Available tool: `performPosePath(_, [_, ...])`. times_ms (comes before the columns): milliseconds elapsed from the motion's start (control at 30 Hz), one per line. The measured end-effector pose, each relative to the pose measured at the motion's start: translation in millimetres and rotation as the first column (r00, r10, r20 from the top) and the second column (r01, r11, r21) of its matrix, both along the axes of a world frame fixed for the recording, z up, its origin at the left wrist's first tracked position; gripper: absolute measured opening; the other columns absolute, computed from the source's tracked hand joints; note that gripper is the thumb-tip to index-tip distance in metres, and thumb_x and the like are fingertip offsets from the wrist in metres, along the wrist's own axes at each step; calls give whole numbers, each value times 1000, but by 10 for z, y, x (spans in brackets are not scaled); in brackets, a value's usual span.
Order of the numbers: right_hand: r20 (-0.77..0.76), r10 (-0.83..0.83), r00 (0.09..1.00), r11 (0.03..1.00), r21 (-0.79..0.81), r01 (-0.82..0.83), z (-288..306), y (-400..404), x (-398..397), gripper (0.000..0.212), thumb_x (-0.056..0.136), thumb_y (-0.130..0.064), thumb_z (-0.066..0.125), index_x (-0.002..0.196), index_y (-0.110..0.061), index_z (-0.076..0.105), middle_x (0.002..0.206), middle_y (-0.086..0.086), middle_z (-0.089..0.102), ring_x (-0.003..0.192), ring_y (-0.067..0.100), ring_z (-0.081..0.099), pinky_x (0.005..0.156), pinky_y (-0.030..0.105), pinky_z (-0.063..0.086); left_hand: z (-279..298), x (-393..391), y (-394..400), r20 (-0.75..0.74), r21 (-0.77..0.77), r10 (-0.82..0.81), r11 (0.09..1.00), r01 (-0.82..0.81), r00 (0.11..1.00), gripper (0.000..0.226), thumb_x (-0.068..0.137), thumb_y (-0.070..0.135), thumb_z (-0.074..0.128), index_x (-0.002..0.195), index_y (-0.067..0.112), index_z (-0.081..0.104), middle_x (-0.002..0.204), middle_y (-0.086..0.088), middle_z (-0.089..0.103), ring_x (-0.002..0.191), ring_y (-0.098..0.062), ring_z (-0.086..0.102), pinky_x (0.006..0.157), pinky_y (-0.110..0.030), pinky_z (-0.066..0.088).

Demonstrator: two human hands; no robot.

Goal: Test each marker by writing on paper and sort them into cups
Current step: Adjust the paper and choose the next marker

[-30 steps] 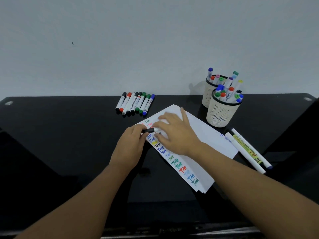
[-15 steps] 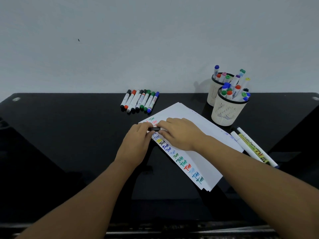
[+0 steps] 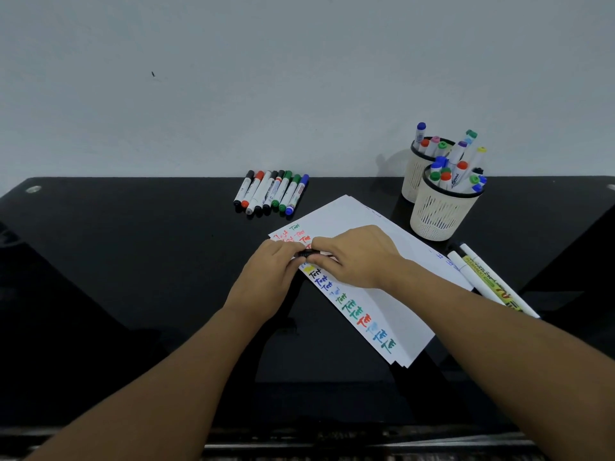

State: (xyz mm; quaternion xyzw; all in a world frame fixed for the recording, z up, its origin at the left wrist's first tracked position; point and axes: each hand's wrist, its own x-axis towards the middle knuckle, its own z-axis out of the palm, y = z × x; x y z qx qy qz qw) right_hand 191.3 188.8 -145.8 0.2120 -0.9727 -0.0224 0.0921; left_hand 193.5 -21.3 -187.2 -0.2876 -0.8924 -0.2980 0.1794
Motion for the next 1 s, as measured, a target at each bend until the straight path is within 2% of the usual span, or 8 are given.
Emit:
performPosePath(100, [-1, 34, 999, 999, 2, -34, -7, 16, -29, 40, 105, -63, 29, 116, -38, 59, 76, -7, 63, 66, 14, 55, 54, 30, 34, -5, 7, -4, 0, 18, 8, 1000, -8, 1000, 21, 98, 15, 65, 118, 9, 68, 105, -3, 66, 101, -19, 55, 84, -30, 47])
performPosePath(233, [67, 74, 995, 997, -31, -72, 28, 6, -47, 31, 109, -49, 34, 118, -28, 55, 96, -7, 62, 76, 15, 53, 64, 34, 40, -16, -8, -10, -16, 30, 32, 999, -32, 999, 26, 96, 15, 68, 123, 11, 66, 107, -1, 65, 101, -19, 53, 84, -31, 47])
performPosePath(300, [87, 81, 993, 996, -56, -76, 72, 0, -43, 26, 110, -45, 34, 117, -28, 51, 94, -7, 59, 78, 15, 53, 70, 37, 43, -17, -17, -5, -21, 32, 43, 999, -42, 999, 35, 96, 15, 68, 131, 9, 64, 107, -2, 66, 100, -19, 52, 84, -31, 46])
performPosePath(367, [75, 78, 994, 995, -64, -73, 108, -7, -40, 26, 109, -47, 33, 117, -32, 52, 86, -9, 59, 75, 14, 55, 66, 37, 43, -22, -19, -5, -55, 30, 42, 999, -41, 998, 38, 96, 15, 68, 133, 7, 63, 107, -3, 68, 97, -19, 52, 82, -30, 45])
performPosePath(467, [26, 57, 998, 998, -15, -56, 132, -16, -28, 36, 107, -60, 28, 122, -42, 55, 78, -9, 62, 70, 13, 58, 55, 31, 36, -39, -30, -17, -98, 19, 24, 1000, -22, 995, 30, 97, 16, 67, 126, 7, 68, 104, -2, 71, 95, -20, 54, 79, -34, 51])
performPosePath(667, [-23, 12, 1000, 1000, 19, -12, 94, -35, 2, 44, 104, -67, 26, 114, -39, 59, 59, -8, 44, 59, 16, 51, 51, 30, 28, -61, -55, -39, -65, -15, 7, 1000, -8, 998, 25, 100, 19, 62, 123, 10, 69, 106, 0, 71, 98, -20, 54, 81, -36, 50])
performPosePath(833, [56, 39, 998, 999, 17, -40, 116, -35, -58, 41, 105, -64, 27, 115, -37, 57, 76, -8, 62, 69, 14, 59, 60, 34, 47, -49, -42, -30, -52, -9, 28, 1000, -29, 998, 22, 100, 20, 63, 118, 11, 70, 100, 1, 70, 95, -17, 51, 78, -34, 48])
performPosePath(1000, [183, 84, 979, 996, -17, -82, 182, -54, -30, 29, 110, -46, 33, 118, -27, 53, 94, -5, 57, 83, 16, 55, 73, 39, 46, -35, -30, -19, -88, 18, 58, 998, -56, 994, 22, 97, 15, 68, 117, 7, 70, 99, -2, 70, 93, -21, 54, 75, -37, 51])
